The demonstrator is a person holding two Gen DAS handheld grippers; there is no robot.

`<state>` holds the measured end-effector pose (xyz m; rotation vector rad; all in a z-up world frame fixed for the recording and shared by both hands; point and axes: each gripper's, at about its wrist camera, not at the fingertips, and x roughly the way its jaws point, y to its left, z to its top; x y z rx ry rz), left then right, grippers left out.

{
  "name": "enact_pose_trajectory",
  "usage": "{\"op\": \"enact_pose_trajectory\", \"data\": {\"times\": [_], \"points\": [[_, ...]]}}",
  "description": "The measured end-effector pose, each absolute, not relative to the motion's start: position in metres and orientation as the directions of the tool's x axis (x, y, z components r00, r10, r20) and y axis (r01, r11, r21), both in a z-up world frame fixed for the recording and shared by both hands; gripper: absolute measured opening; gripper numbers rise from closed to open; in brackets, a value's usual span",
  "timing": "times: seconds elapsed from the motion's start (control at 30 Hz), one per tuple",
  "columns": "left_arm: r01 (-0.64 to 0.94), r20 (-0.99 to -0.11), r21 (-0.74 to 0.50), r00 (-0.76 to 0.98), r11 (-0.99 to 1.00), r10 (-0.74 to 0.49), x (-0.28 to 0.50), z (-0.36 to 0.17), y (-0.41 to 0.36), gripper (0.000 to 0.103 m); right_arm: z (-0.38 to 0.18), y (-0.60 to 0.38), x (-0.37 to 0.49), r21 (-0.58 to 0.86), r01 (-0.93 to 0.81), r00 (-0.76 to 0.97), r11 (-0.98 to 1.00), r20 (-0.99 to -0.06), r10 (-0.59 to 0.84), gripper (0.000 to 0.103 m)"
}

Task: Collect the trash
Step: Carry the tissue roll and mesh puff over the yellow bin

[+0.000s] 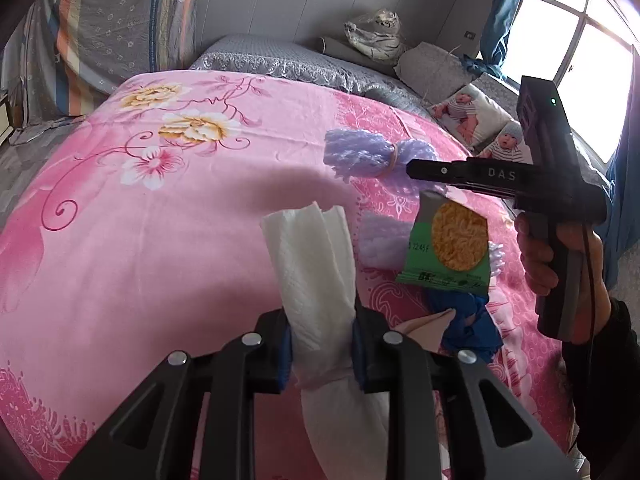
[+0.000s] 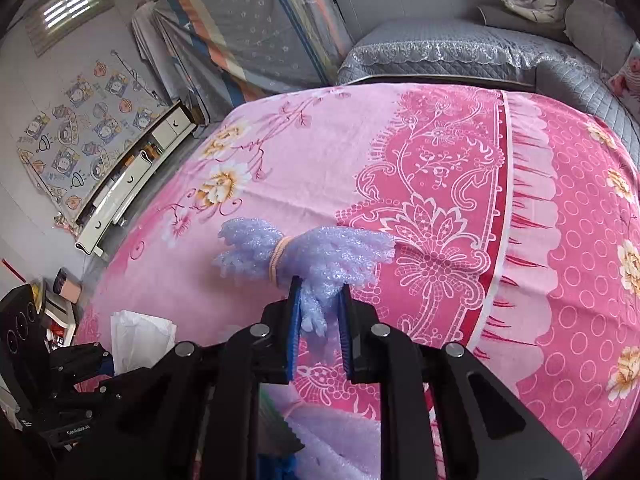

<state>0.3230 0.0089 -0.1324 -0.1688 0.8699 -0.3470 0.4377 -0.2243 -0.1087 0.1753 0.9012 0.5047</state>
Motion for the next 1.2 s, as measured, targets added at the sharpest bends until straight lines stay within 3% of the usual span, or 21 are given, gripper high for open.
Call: {"op": "enact_pose_trajectory", "data": {"times": [0.6, 1.2], "points": [[0.209, -0.590, -0.260, 0.739, 0.943, -0.326, 0.253, -0.057, 0.025, 0.022, -0.021, -0.267, 0.350, 0.333, -0.359, 0.660, 0.872, -0.570, 0.489, 0.015], [0.333, -0.488, -0.209, 0.779, 0.920, -0.393, 0.217, 0.012, -0.052, 0.022, 0.050, -0.360, 0.253, 0.295, -0.237, 0.824, 0.926, -0.443, 0.352, 0.015]]}}
